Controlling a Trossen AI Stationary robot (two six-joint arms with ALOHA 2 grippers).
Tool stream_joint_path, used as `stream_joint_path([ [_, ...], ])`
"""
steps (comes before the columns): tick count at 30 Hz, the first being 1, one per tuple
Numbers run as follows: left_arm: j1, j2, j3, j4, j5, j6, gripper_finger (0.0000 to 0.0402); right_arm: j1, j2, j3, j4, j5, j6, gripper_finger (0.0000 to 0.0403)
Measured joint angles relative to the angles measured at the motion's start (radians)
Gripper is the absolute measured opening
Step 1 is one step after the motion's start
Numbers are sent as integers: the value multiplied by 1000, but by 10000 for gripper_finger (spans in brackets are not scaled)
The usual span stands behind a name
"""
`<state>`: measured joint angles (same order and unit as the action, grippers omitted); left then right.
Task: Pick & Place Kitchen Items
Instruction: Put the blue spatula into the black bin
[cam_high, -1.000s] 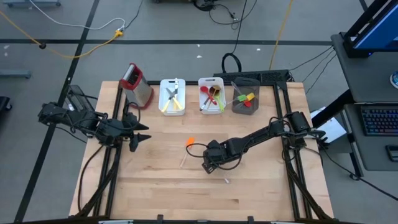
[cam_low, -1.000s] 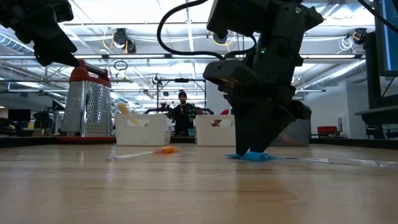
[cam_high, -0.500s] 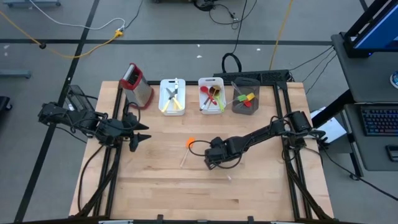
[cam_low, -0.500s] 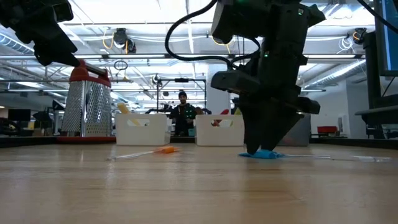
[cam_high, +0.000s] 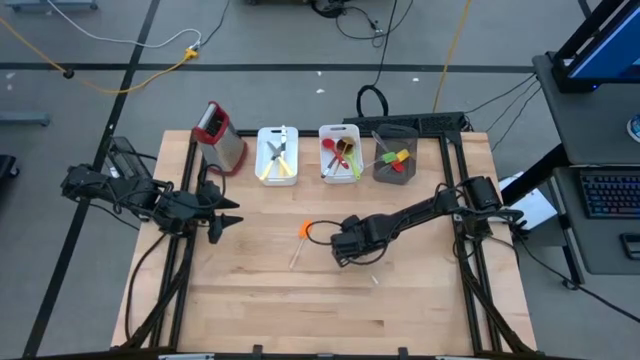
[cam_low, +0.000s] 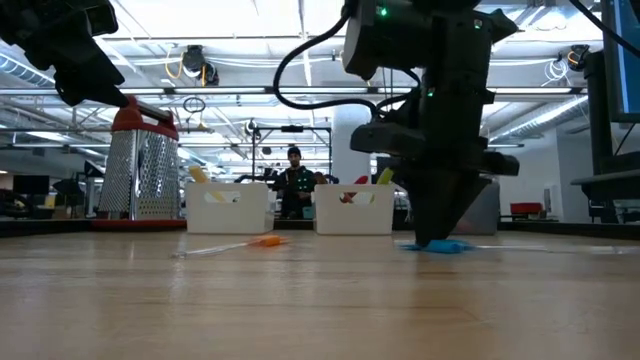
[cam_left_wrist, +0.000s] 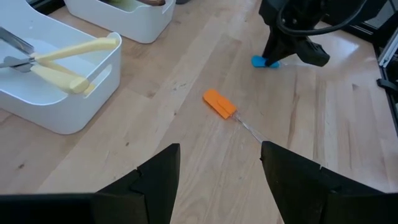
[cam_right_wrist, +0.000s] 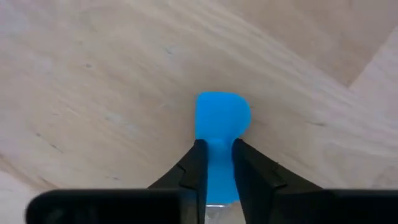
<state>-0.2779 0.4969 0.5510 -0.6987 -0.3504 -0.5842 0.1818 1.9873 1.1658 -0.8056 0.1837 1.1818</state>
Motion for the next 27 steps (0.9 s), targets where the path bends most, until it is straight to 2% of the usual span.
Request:
stream_joint_path([
  [8,0,0,0,0,0,4,230,-5,-1,1,-46,9,3,37],
  [13,0,0,0,0,0,4,230,-6,2,-1,-92,23,-11,2],
  [27,0,0,0,-1,-1,4,230,-10,1,-4,-112,11,-17,1],
])
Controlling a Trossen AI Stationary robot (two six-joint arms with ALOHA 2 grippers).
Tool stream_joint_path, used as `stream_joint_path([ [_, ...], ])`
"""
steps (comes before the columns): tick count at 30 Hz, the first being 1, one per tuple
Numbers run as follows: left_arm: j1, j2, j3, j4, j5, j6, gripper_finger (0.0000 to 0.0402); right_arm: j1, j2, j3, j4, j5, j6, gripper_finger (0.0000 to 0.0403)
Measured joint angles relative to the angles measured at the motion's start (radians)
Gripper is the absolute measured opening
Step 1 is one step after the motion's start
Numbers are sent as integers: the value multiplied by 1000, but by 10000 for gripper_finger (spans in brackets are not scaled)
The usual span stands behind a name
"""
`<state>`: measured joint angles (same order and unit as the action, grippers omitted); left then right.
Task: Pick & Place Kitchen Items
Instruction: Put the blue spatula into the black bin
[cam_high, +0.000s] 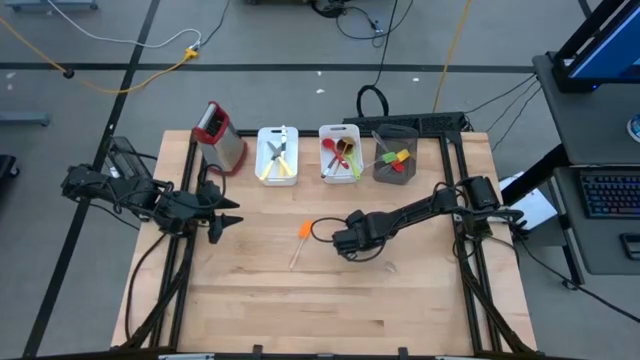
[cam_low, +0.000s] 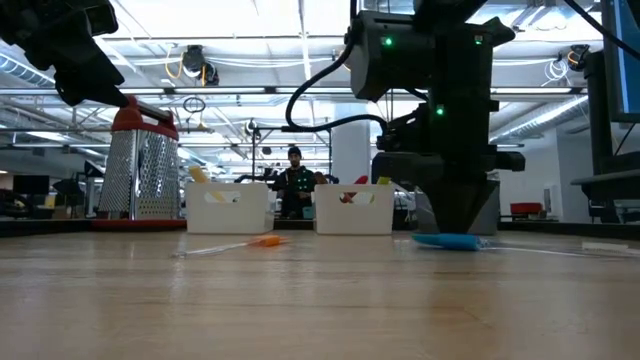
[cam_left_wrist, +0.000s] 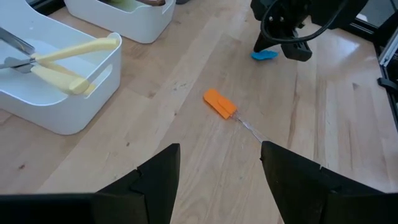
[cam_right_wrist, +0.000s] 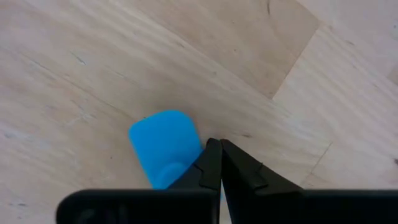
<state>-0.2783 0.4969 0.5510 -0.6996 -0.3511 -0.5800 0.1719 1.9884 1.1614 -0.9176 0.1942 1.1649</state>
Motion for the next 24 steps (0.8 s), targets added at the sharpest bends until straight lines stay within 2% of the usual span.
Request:
stream_joint_path([
  [5,0,0,0,0,0,0,230,-11,-44,-6,1,-2,-29,4],
  [9,0,0,0,0,0,6,230,-47,-119,-10,-19,-9,-92,29],
  [17,0,0,0,0,0,10,230,-89,-279,-11,-1,8,-160,134],
  [24,0,0,0,1,-9,18,230,-47,-348,-9,241,-43,-158,233],
])
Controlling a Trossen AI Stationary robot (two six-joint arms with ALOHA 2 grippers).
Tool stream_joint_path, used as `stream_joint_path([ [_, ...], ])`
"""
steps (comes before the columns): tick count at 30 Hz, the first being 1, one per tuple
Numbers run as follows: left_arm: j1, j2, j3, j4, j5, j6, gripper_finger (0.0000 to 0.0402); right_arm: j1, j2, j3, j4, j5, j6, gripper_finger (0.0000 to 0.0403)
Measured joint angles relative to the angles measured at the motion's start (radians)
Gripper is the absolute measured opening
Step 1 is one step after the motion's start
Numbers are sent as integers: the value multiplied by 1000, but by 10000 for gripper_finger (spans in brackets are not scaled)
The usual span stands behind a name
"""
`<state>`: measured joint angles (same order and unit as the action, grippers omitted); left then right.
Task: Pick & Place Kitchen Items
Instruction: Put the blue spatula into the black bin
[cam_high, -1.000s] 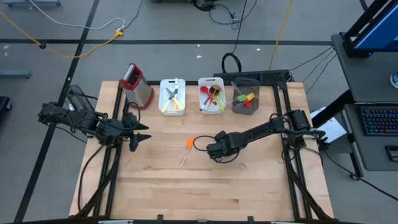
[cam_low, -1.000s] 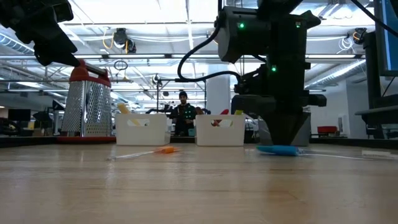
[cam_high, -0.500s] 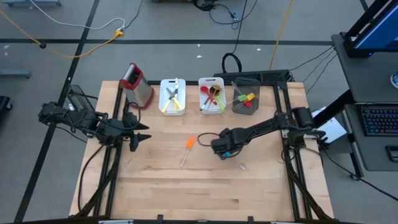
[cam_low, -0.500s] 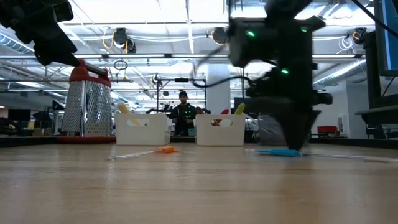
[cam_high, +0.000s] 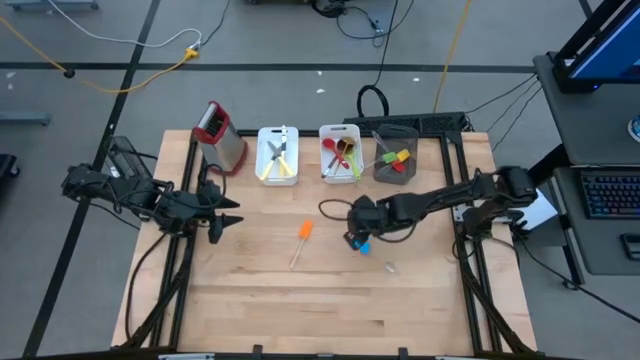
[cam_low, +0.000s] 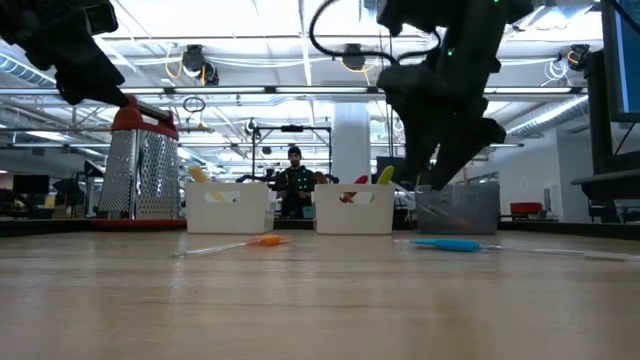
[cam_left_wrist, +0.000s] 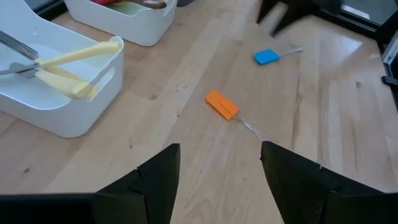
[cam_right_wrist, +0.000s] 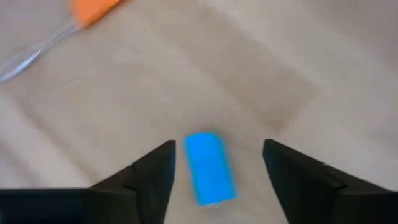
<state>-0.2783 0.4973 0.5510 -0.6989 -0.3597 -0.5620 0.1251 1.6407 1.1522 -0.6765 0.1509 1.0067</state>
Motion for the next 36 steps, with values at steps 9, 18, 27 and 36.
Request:
stream_joint_path([
  [9,0,0,0,0,-10,1,230,40,21,0,-16,-190,76,270],
  [18,0,0,0,0,-34,3,230,38,35,0,-15,-148,59,244],
  [27,0,0,0,1,-35,-16,230,69,173,1,-3,-109,-34,203],
  [36,3,0,0,1,-35,-23,230,81,309,6,-10,-93,-91,164],
])
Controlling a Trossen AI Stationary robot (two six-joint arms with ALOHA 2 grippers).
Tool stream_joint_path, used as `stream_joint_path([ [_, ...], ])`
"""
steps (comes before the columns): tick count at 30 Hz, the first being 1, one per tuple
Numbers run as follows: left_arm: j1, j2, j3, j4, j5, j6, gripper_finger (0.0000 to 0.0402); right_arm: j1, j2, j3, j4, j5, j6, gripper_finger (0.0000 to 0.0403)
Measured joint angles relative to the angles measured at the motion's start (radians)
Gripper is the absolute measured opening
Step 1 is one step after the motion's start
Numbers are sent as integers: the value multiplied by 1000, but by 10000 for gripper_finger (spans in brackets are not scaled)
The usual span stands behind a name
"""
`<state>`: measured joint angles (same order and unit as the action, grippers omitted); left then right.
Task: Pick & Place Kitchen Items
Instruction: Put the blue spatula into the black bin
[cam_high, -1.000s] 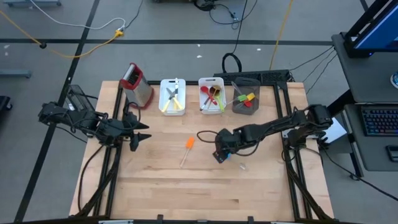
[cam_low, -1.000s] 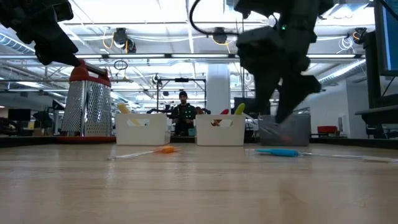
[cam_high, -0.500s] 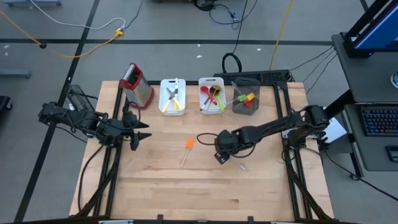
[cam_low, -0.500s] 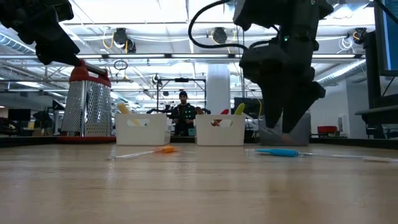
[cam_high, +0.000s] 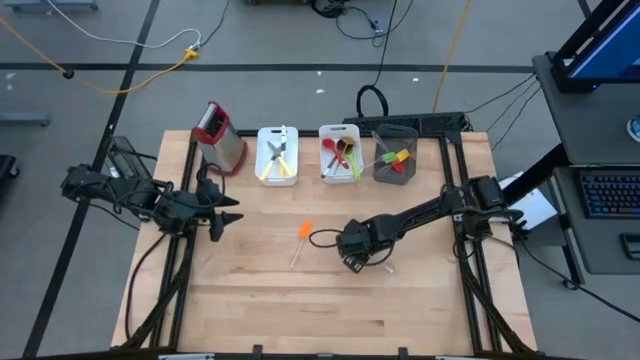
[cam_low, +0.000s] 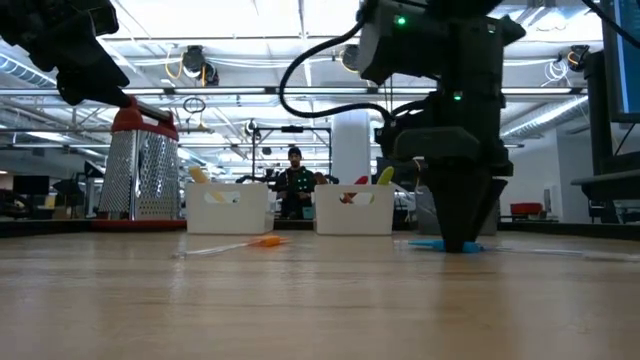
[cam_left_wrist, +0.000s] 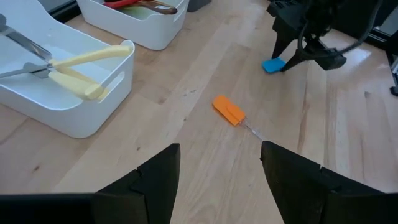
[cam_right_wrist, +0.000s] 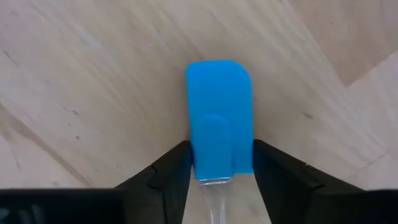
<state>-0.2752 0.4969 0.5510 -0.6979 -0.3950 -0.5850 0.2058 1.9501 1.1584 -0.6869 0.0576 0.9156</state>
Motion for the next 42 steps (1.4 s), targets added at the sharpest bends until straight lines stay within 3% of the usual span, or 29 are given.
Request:
stream_joint_path([
  [15,0,0,0,-1,-29,4,230,3,44,0,-48,107,223,131],
  [22,0,0,0,-1,-29,5,230,3,44,-12,-59,133,257,77],
  [42,0,0,0,-1,-30,4,230,-2,8,-24,-130,178,272,76],
])
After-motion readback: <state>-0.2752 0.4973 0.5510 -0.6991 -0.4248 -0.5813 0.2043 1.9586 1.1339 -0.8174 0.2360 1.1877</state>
